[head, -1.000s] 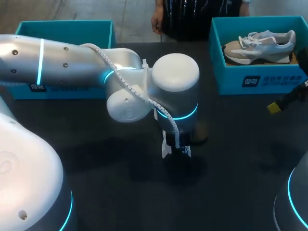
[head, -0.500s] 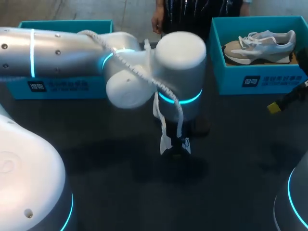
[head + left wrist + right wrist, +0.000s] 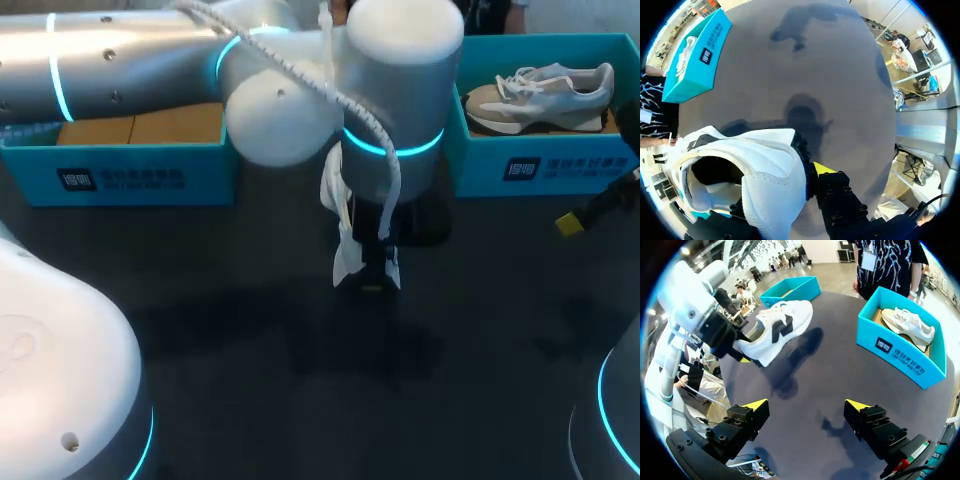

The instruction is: Take the shoe out of the shoebox, open the shoe tongue, remove and reinsert the insole, then place the shoe into the shoebox

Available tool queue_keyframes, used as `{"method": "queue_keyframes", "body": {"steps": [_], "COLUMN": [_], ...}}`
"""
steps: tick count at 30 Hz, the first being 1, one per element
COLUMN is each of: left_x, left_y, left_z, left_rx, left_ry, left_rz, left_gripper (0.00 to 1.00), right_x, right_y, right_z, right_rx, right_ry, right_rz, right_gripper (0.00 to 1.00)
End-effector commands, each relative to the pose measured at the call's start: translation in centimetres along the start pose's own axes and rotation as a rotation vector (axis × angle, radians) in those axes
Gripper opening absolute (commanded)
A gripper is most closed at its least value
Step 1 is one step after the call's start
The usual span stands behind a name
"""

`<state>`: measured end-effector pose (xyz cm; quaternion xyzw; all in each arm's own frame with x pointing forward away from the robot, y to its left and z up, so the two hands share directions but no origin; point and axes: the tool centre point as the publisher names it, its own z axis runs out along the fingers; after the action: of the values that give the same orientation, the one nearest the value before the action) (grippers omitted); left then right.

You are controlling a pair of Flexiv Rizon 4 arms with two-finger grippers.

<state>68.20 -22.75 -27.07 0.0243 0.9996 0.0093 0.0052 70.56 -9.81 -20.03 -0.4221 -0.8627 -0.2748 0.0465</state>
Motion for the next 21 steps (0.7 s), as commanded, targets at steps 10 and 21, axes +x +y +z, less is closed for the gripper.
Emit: {"method": "queue_keyframes", "body": {"steps": [10,21], "left_x": [1.1,1.0], "left_y": [1.0,1.0], "left_z": [-8.2,-9.5], "left_rx": [-0.039,-0.08], "left_ry": [-0.086,-0.097], "left_rz": [0.026,0.031], "left_gripper": [0.0,0.0], "right_x": [0.0,0.0], "right_y": [-0.1,-0.1], "right_z": [0.1,0.1], "right_rx": [0.0,0.0], "right_ry": [-0.001,-0.001], "right_rz": [0.0,0.0], "right_gripper": [1.0,1.0]}}
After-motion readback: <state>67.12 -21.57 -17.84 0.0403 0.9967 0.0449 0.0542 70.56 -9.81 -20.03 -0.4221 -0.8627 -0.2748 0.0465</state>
